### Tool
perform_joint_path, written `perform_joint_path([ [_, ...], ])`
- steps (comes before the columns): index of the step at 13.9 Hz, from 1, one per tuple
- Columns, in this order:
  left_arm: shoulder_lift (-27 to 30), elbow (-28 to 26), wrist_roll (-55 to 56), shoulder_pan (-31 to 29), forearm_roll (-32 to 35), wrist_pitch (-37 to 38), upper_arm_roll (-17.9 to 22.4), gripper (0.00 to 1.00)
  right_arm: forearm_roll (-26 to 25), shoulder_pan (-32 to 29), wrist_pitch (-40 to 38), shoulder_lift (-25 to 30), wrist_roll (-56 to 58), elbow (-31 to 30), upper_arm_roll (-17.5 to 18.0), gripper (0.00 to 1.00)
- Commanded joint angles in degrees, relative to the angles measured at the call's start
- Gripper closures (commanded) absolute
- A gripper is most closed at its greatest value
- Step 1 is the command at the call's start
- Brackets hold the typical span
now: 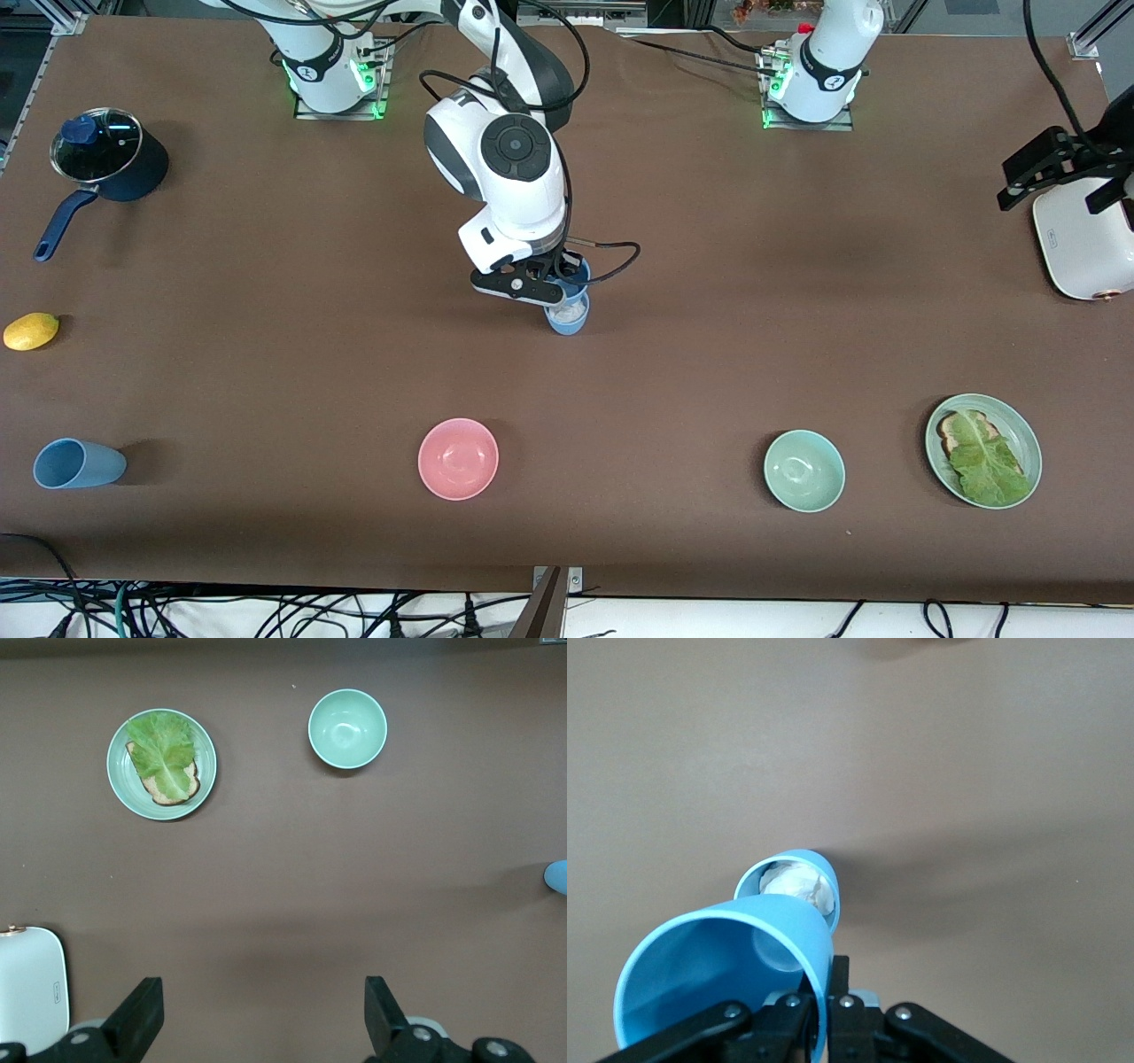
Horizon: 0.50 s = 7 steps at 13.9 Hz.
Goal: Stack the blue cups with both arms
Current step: 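Lower the held blue cup with the right gripper over the tissue cup, then open the right gripper to release the stacked blue cup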
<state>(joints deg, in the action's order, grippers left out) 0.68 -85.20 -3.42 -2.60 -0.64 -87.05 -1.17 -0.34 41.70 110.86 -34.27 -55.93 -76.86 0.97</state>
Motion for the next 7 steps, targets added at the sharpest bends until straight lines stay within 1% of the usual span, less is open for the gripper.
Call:
perform_joint_path([
  [1, 1.8, -1.6, -3.3, 1.3, -1.6, 1.4, 2.6, 0.0, -1.3, 0.9, 0.2, -1.4, -1.5, 2.0, -0.8, 1.0],
  [7, 1.2, -1.6, -3.5, 1.2, -1.6, 2.7, 2.6, 0.0, -2.4, 1.0, 1.6, -2.5, -1.6, 2.1, -0.8, 1.0],
])
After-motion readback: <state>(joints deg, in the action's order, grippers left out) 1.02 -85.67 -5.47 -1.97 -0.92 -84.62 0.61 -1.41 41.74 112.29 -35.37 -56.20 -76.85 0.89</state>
